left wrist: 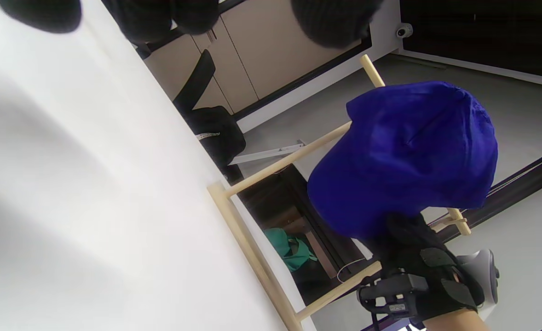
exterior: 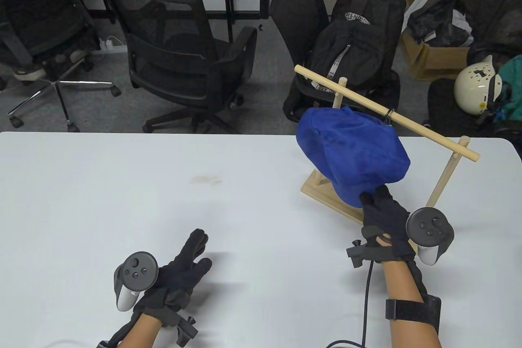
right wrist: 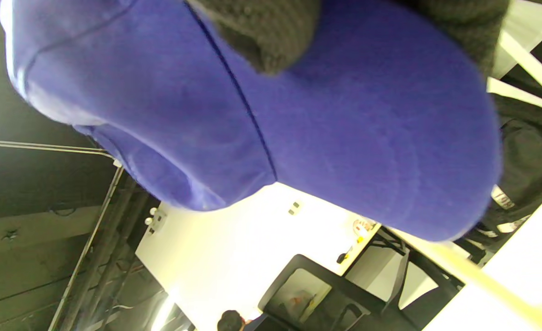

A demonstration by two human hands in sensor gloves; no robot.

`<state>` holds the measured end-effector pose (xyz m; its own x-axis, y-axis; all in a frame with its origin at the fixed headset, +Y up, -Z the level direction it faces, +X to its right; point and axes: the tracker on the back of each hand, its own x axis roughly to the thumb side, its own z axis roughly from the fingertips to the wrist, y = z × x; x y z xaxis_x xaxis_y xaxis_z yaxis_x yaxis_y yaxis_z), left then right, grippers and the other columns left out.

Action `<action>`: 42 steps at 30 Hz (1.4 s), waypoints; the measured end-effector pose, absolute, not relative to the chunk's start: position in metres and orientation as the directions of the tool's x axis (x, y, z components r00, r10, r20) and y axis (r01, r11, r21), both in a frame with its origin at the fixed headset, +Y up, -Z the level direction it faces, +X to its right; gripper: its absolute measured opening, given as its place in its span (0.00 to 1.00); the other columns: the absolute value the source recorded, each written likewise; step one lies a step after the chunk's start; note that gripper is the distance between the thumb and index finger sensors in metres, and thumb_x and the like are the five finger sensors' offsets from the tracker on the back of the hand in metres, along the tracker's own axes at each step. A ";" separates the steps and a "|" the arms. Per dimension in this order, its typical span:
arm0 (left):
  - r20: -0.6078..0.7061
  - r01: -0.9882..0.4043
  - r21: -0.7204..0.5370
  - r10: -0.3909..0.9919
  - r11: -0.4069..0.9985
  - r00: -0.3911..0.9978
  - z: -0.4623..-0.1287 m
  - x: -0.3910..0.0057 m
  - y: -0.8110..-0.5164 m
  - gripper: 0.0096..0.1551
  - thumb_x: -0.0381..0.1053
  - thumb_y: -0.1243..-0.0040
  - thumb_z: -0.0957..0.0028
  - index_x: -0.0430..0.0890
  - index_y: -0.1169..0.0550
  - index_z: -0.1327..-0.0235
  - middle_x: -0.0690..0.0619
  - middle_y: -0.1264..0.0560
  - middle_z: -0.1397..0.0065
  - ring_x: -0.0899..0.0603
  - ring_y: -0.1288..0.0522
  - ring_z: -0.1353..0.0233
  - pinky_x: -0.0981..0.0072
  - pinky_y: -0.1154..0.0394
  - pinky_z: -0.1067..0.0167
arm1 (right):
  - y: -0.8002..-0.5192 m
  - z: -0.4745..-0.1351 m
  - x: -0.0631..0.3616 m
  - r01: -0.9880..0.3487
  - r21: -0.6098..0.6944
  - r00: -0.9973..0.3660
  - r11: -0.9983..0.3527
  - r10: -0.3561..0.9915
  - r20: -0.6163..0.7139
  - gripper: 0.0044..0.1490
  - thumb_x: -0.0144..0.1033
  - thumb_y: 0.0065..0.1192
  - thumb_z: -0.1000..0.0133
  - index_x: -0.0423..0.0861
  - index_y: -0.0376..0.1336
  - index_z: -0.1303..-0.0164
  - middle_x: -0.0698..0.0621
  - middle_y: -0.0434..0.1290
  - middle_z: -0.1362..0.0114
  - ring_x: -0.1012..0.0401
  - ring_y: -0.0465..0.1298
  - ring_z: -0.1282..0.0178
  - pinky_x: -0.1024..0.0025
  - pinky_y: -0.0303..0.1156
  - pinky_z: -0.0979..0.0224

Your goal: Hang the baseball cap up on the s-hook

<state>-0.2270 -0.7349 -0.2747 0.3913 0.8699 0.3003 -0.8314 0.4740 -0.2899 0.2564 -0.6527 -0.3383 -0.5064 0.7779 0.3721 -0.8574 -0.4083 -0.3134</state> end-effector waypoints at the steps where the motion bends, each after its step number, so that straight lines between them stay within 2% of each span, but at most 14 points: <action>1: 0.300 -0.830 -0.291 0.869 0.475 0.393 -0.275 -0.227 -0.735 0.50 0.51 0.44 0.35 0.26 0.49 0.12 0.22 0.44 0.11 0.16 0.40 0.18 0.15 0.36 0.38 | -0.656 -0.338 0.259 -0.856 -0.321 -0.506 -0.404 0.782 0.365 0.26 0.19 0.62 0.47 0.31 0.65 0.38 0.28 0.75 0.35 0.35 0.82 0.38 0.37 0.79 0.39; 18: 0.290 -0.811 -0.307 0.861 0.497 0.418 -0.276 -0.226 -0.738 0.50 0.51 0.45 0.35 0.26 0.49 0.12 0.21 0.44 0.12 0.16 0.40 0.18 0.14 0.36 0.38 | -0.715 -0.341 0.282 -0.870 -0.329 -0.454 -0.367 0.857 0.244 0.25 0.19 0.61 0.48 0.31 0.64 0.40 0.27 0.73 0.34 0.34 0.80 0.36 0.34 0.77 0.38; 33: 0.278 -0.803 -0.312 0.857 0.508 0.434 -0.276 -0.226 -0.738 0.49 0.51 0.45 0.35 0.26 0.49 0.12 0.21 0.44 0.12 0.15 0.40 0.18 0.14 0.37 0.38 | -0.768 -0.342 0.283 -0.906 -0.298 -0.342 -0.299 0.934 0.103 0.25 0.19 0.59 0.48 0.27 0.61 0.41 0.23 0.67 0.30 0.28 0.73 0.32 0.31 0.71 0.37; 39: 0.277 -0.799 -0.318 0.856 0.510 0.436 -0.277 -0.226 -0.738 0.49 0.51 0.45 0.35 0.26 0.49 0.12 0.21 0.44 0.12 0.15 0.40 0.18 0.14 0.38 0.38 | -0.777 -0.342 0.285 -0.925 -0.297 -0.265 -0.236 0.962 0.059 0.25 0.18 0.58 0.47 0.26 0.60 0.41 0.20 0.64 0.29 0.25 0.70 0.31 0.28 0.67 0.37; 42: 0.277 -0.795 -0.324 0.855 0.513 0.438 -0.277 -0.225 -0.738 0.49 0.51 0.45 0.35 0.26 0.49 0.12 0.21 0.44 0.11 0.15 0.41 0.18 0.14 0.38 0.38 | -0.775 -0.339 0.282 -0.906 -0.278 -0.338 -0.321 0.941 0.015 0.27 0.18 0.56 0.46 0.24 0.59 0.39 0.19 0.63 0.29 0.24 0.69 0.31 0.28 0.67 0.37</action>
<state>-0.2253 -0.7384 -0.2769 0.4384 0.8549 0.2772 -0.7949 0.5128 -0.3242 0.2824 -0.7751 -0.3389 -0.3378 0.9411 0.0152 -0.9055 -0.3206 -0.2779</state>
